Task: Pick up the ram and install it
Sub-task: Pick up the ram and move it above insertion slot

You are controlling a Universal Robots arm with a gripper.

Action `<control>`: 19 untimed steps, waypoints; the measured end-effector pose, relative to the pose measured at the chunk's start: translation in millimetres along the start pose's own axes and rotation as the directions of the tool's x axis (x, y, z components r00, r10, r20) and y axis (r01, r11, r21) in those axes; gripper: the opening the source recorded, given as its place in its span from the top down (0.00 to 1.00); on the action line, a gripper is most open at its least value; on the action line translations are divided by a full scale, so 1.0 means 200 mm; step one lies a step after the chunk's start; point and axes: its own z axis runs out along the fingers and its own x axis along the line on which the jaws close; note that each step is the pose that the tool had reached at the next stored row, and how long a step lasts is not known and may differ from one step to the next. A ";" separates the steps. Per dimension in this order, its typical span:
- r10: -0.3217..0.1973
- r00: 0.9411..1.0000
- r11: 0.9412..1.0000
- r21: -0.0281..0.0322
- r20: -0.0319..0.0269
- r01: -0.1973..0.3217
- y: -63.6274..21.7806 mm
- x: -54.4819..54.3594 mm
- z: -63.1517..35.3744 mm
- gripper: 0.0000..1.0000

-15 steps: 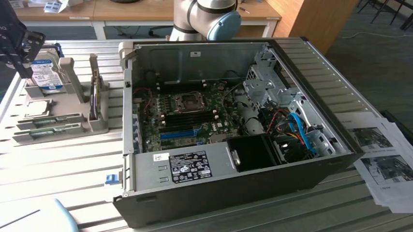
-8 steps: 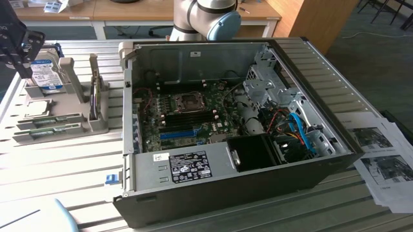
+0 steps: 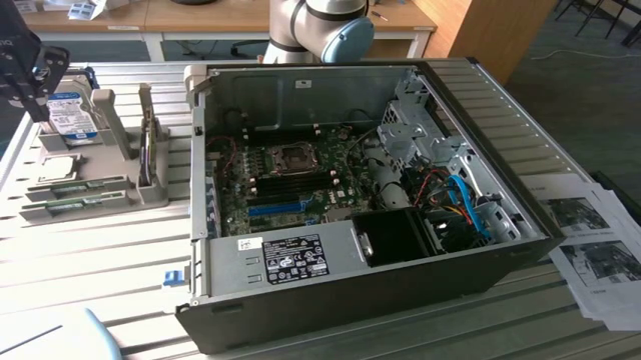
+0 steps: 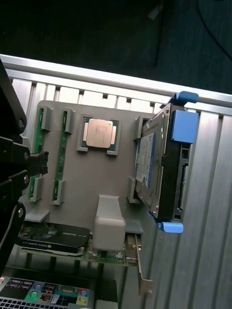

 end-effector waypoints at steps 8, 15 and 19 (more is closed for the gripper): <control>-0.099 0.995 0.995 0.001 -0.004 0.099 0.000 0.00 0.000 0.91; -0.188 0.982 0.982 0.002 -0.008 0.188 0.000 0.00 0.001 0.91; -0.233 0.972 0.972 0.003 -0.009 0.233 0.000 0.00 0.002 0.91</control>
